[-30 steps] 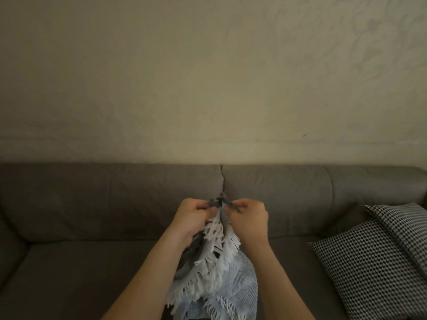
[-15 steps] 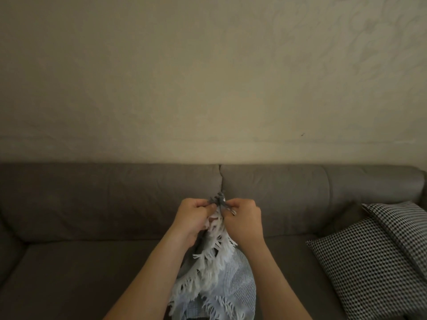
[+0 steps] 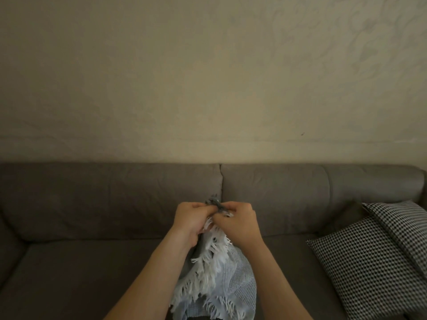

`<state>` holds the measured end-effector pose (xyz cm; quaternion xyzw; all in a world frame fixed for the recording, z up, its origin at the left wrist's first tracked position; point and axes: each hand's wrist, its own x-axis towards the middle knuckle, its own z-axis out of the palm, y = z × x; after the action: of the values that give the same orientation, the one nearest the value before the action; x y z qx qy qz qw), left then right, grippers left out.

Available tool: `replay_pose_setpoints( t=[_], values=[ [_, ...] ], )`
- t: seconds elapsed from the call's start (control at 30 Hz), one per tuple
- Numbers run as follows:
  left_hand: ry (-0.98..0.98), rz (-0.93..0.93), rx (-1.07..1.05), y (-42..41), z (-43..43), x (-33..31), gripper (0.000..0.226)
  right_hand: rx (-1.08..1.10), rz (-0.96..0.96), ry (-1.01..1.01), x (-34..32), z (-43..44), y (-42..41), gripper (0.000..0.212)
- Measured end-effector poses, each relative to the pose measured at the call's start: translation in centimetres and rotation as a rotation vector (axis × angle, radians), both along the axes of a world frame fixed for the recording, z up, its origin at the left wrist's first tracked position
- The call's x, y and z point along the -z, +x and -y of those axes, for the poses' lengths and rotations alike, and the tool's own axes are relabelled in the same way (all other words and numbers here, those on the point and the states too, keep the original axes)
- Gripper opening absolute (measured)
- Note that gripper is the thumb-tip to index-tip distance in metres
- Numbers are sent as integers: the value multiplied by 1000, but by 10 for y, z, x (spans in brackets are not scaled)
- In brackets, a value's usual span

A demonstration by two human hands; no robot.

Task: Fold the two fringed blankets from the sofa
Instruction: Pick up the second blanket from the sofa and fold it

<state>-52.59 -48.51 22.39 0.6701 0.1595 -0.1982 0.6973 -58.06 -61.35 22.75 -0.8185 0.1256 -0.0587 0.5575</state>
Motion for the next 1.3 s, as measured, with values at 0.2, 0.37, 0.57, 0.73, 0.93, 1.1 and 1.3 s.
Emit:
replay_pose_setpoints(
  t=[0.2, 0.37, 0.57, 0.73, 0.93, 1.1, 1.3],
  values=[
    [16, 19, 18, 2, -4, 3, 28, -170, -12, 111, 5, 12, -5, 24],
    [-45, -1, 132, -4, -5, 3, 21, -60, -6, 125, 15, 19, -2, 11],
    [-112, -71, 284, -6, -7, -1, 30, 8, -46, 105, 22, 18, -1, 9],
    [26, 29, 327, -3, -11, 5, 37, -19, -42, 74, 21, 19, 0, 30],
    [430, 414, 615, 17, -16, 43, 55, -176, 43, 144, -14, 32, 2, 43],
    [551, 424, 614, 32, -12, 68, 38, -192, 112, 136, -47, 46, 3, 55],
    [595, 338, 422, 20, -9, 52, 12, -6, 296, 323, -72, 57, 11, 52]
  ],
)
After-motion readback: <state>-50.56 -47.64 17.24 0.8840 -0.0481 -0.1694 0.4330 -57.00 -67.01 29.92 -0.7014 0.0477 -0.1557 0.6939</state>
